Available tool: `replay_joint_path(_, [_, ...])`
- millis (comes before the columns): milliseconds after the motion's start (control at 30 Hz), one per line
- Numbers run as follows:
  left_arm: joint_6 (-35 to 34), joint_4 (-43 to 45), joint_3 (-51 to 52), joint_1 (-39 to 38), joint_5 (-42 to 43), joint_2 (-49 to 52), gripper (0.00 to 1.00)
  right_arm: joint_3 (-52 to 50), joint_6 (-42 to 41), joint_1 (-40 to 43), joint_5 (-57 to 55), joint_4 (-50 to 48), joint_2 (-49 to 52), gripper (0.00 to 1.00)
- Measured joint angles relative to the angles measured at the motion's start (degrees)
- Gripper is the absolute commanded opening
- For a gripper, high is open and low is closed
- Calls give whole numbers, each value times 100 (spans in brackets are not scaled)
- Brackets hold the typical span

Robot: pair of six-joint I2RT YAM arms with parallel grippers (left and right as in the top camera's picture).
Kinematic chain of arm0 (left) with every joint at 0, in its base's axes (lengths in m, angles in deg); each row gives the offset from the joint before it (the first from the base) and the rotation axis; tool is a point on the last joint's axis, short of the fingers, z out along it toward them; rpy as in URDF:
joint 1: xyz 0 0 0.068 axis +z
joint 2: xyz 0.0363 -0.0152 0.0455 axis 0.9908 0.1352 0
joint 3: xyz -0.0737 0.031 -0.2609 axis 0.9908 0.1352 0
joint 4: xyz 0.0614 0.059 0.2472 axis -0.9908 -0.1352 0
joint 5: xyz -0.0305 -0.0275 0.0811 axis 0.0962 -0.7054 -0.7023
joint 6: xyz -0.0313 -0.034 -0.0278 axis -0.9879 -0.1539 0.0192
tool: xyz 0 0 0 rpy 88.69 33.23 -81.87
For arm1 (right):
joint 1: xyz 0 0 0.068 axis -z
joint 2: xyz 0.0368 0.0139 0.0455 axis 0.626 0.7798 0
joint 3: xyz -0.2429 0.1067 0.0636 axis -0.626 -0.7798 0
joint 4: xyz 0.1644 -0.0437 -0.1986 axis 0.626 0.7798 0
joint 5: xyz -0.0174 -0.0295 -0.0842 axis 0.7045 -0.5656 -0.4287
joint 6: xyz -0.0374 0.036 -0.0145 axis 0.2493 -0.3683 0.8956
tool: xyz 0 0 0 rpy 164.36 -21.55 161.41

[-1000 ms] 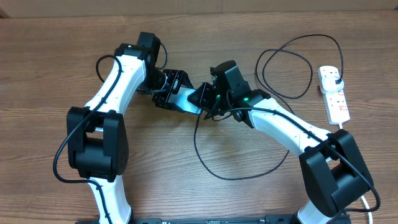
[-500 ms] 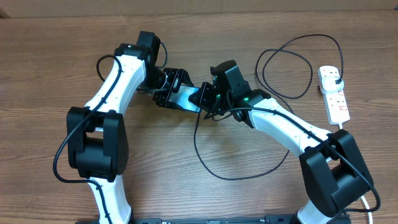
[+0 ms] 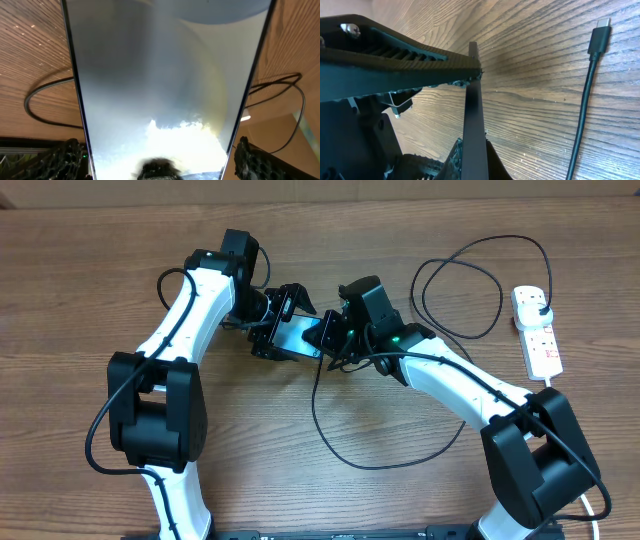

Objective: Plug charger to phone and switch on socket

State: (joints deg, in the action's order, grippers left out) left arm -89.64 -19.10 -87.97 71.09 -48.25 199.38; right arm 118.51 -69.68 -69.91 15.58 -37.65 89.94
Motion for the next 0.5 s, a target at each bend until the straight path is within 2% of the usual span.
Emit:
replay_joint_path(100, [101, 2, 0, -4, 17, 0, 100, 0, 0, 15, 11, 2, 0, 4])
replay_joint_path(200, [501, 92, 0, -4, 35, 0, 100, 0, -2, 116, 114, 52, -7, 4])
replay_joint_path(367, [1803, 739, -7, -2, 251, 0, 100, 0, -4, 553, 170, 507, -181, 4])
replay_joint_path(500, [3058, 1456, -17, -2, 896, 0, 100, 0, -11, 861, 168, 765, -483, 4])
